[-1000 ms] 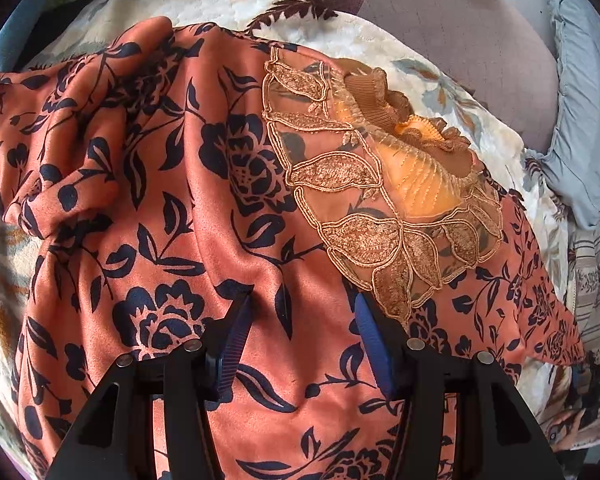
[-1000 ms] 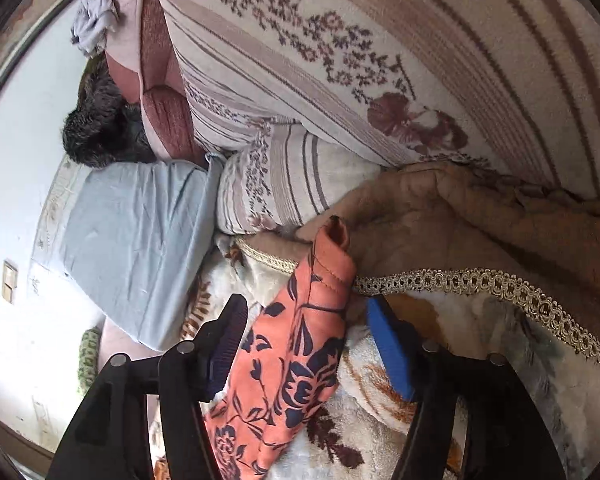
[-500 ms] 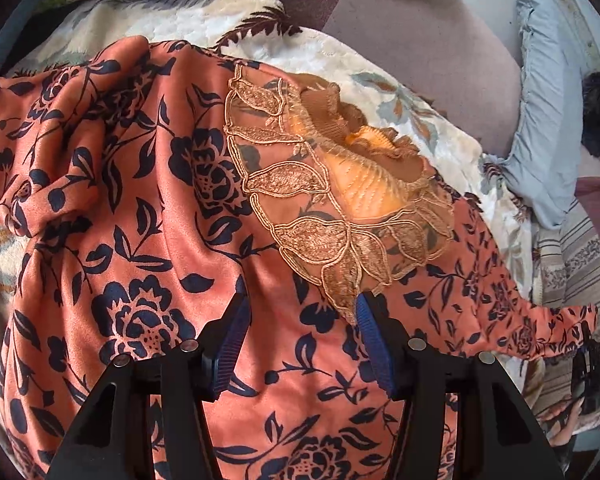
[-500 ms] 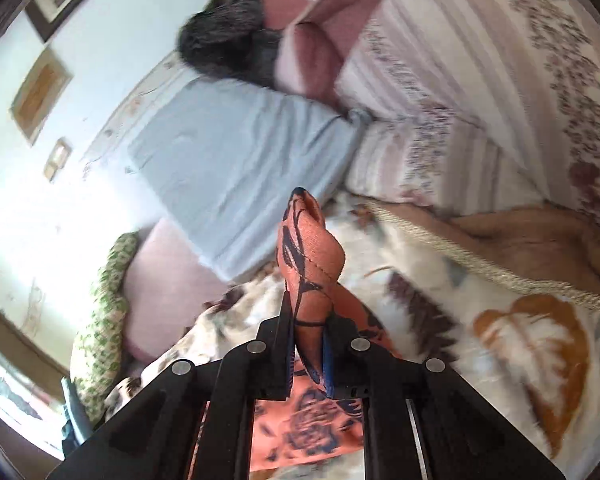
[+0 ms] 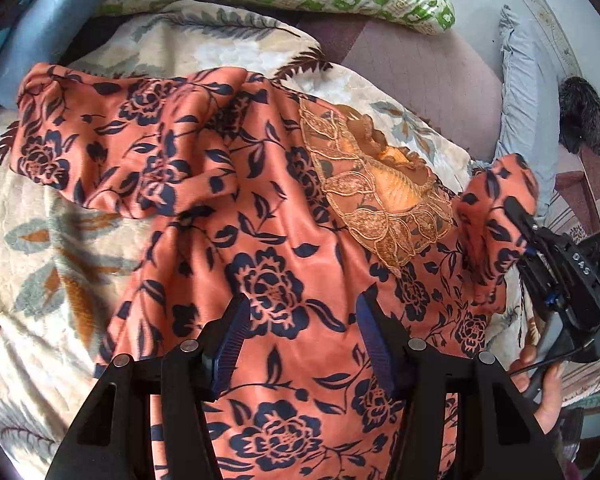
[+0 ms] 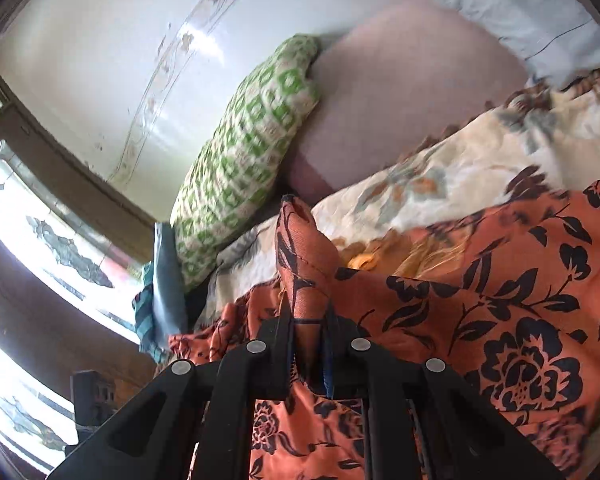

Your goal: Fold small clothes

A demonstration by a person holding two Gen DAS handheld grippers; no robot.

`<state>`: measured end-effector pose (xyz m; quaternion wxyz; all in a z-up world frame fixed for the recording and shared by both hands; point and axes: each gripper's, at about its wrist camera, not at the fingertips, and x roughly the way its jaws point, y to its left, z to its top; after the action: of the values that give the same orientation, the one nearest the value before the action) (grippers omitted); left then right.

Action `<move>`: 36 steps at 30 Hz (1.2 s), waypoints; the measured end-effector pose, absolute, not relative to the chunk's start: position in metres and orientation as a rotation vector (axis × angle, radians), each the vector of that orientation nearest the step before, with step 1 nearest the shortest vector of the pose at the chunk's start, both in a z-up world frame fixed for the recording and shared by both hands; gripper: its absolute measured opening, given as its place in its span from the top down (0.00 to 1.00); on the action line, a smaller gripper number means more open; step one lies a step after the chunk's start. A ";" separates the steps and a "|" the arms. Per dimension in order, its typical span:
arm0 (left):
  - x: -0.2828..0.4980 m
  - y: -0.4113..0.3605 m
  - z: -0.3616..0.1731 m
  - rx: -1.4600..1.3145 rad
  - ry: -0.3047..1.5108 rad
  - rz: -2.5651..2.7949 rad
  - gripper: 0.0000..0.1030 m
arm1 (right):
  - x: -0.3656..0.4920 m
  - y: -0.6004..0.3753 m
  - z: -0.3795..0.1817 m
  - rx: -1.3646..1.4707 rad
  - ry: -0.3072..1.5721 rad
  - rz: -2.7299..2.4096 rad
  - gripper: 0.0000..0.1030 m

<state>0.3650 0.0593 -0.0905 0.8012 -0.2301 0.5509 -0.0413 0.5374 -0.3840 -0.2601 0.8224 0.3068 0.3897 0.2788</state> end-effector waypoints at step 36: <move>0.445 0.058 -0.146 -0.727 1.274 -0.051 0.57 | 0.500 -0.530 -0.354 1.037 0.914 0.290 0.71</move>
<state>0.4448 0.0581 -0.1464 0.7425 -0.3318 0.5814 -0.0232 0.4998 -0.5297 -0.3535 0.7607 0.4766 0.4201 0.1333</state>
